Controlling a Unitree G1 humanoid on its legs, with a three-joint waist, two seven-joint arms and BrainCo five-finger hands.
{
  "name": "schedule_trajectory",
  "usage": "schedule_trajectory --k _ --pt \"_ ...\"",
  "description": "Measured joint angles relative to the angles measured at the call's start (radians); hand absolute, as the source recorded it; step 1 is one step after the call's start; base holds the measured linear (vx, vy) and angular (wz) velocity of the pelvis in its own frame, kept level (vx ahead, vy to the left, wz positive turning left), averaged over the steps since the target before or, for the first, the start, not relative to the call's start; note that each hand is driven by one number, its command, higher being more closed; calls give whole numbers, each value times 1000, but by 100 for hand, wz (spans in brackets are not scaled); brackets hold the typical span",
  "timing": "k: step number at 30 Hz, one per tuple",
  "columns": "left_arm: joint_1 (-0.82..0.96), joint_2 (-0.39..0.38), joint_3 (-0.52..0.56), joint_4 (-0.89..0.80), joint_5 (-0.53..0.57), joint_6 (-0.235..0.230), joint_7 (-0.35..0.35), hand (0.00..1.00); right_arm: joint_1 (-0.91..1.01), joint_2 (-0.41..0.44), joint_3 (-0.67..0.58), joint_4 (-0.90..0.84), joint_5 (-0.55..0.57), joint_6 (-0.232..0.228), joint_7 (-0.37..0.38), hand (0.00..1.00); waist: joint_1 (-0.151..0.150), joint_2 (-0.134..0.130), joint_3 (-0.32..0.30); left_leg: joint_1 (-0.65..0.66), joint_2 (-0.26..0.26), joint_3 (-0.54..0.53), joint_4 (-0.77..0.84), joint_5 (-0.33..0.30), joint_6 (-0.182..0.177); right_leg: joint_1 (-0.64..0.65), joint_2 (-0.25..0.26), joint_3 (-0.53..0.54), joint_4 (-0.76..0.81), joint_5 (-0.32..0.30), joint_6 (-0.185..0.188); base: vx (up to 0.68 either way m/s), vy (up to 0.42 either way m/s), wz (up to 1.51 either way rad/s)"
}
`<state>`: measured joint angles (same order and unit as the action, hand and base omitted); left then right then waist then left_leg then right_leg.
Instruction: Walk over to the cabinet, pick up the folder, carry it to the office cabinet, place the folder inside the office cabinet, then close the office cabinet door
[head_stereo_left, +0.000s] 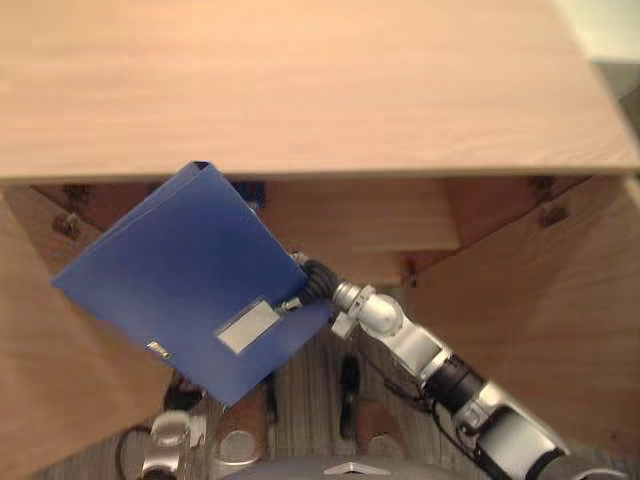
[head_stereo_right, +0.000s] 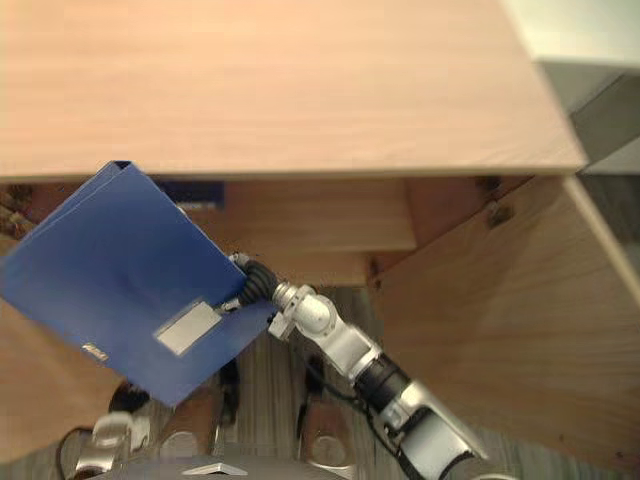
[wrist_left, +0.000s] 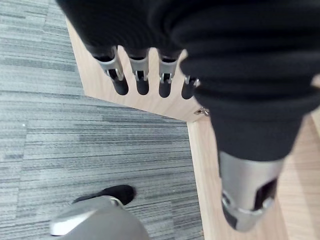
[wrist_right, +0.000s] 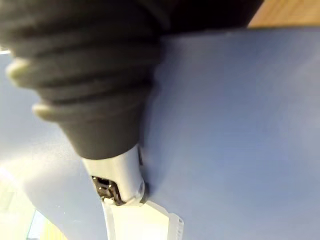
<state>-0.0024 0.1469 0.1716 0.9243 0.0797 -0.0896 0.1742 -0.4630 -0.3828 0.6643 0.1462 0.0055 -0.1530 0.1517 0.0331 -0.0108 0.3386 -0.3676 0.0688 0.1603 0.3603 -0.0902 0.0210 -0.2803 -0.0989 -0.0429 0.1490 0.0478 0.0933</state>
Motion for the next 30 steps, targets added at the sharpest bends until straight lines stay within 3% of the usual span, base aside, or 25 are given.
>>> schedule_trajectory --k 5,12,17,23,30 --pt "-63 11 -26 -4 -8 0 12 0 -52 -40 -8 40 -60 10 -52 100 0 5 84 -125 14 -12 77 -14 -10 -144 2 -2 127 -32 -5 -152 1 1" --pt "-116 -21 -27 -73 -35 -2 23 0 -50 -8 -64 25 -55 10 -79 100 14 15 118 -315 46 -13 186 -25 -17 -371 1 1 306 -91 -30 -118 -46 -2" --pt "-139 -31 -25 -159 -48 -11 23 0 -29 52 -219 0 124 11 -121 100 22 27 143 -427 68 -22 247 -33 -20 -489 2 -20 390 -114 -42 -59 -65 -1" --pt "-145 -51 -14 -241 -121 -27 25 0 -49 105 -472 -11 420 -4 -221 100 42 30 164 -492 75 -26 286 -38 -26 -571 -3 -23 468 -147 -52 19 -57 3" --pt "-175 -110 -15 -286 -157 -42 41 0 -159 136 -655 92 587 -31 -317 100 46 30 163 -526 79 -30 299 -39 -19 -609 -5 -26 498 -159 -54 59 -27 1"
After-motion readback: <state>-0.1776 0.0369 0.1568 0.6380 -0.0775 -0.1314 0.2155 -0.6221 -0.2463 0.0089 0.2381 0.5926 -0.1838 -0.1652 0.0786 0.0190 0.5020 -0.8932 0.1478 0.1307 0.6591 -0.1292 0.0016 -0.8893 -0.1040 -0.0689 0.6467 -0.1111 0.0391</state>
